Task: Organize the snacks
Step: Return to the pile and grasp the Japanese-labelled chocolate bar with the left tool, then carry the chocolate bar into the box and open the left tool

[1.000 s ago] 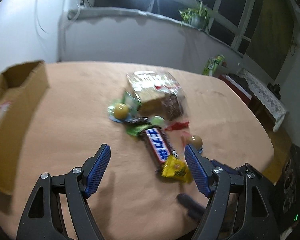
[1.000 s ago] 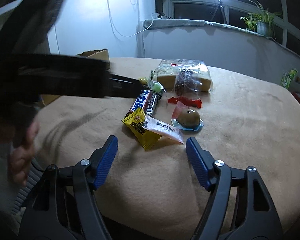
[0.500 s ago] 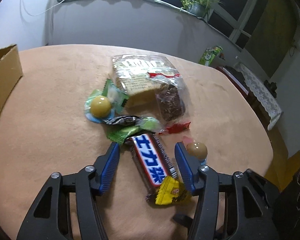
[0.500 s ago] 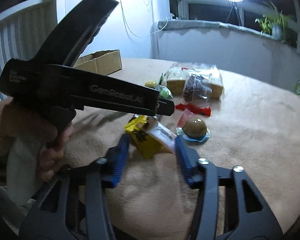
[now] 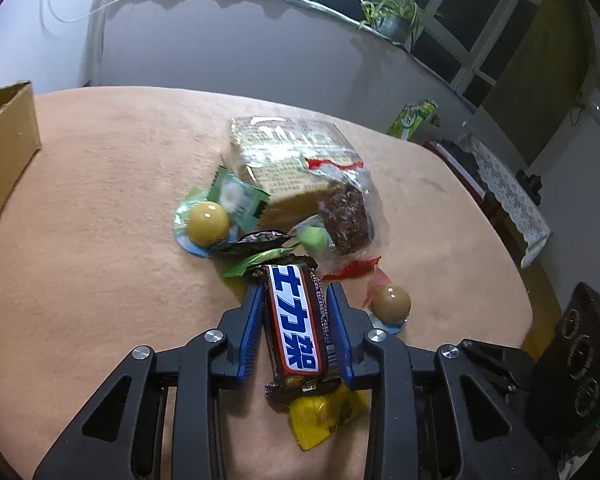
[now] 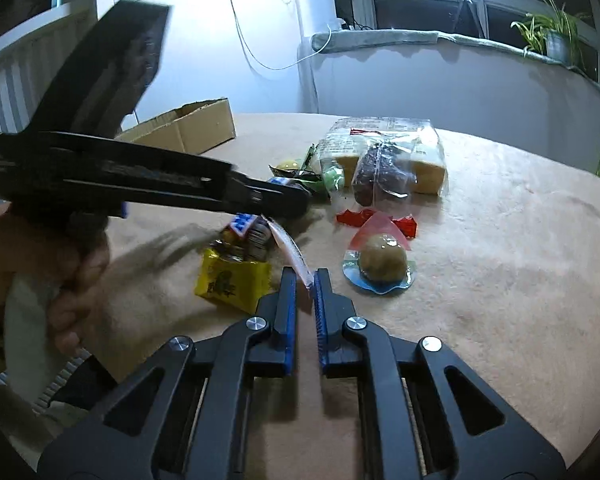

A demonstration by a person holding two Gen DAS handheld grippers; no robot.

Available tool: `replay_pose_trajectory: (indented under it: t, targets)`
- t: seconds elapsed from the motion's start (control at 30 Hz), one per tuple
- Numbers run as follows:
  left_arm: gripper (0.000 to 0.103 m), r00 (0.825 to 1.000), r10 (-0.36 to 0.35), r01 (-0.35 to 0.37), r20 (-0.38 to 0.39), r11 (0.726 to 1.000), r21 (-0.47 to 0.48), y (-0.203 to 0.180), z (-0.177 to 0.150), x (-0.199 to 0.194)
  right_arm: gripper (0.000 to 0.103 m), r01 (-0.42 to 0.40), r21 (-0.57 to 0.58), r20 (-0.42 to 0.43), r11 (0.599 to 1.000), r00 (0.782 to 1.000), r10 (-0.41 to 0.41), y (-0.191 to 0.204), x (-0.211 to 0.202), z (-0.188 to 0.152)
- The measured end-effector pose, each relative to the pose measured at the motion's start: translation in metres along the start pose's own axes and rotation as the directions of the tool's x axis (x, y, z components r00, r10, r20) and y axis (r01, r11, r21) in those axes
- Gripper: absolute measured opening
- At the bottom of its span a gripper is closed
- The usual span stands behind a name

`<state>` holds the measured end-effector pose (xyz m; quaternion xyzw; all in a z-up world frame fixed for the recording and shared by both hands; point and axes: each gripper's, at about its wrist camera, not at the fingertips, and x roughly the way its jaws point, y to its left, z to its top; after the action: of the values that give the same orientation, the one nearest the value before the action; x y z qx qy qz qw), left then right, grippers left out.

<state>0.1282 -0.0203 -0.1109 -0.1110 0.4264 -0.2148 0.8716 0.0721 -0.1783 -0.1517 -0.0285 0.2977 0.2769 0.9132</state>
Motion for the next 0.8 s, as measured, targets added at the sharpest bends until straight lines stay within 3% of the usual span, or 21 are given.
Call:
replay_pose_trajectory:
  t: [0.5,0.8]
  targets:
    - [0.031,0.993,-0.002,0.009,0.122,0.998,-0.062,0.024,0.001,-0.051,0.005,-0.019,0.083,0.063,0.996,0.998,0.014,-0.008,-0.016,0.005]
    - [0.031,0.983,0.002,0.008,0.185,0.999,-0.053,0.02,0.002,-0.077,0.01,0.047,0.022,-0.037,0.999,0.998,-0.046,0.001,0.01,0.013]
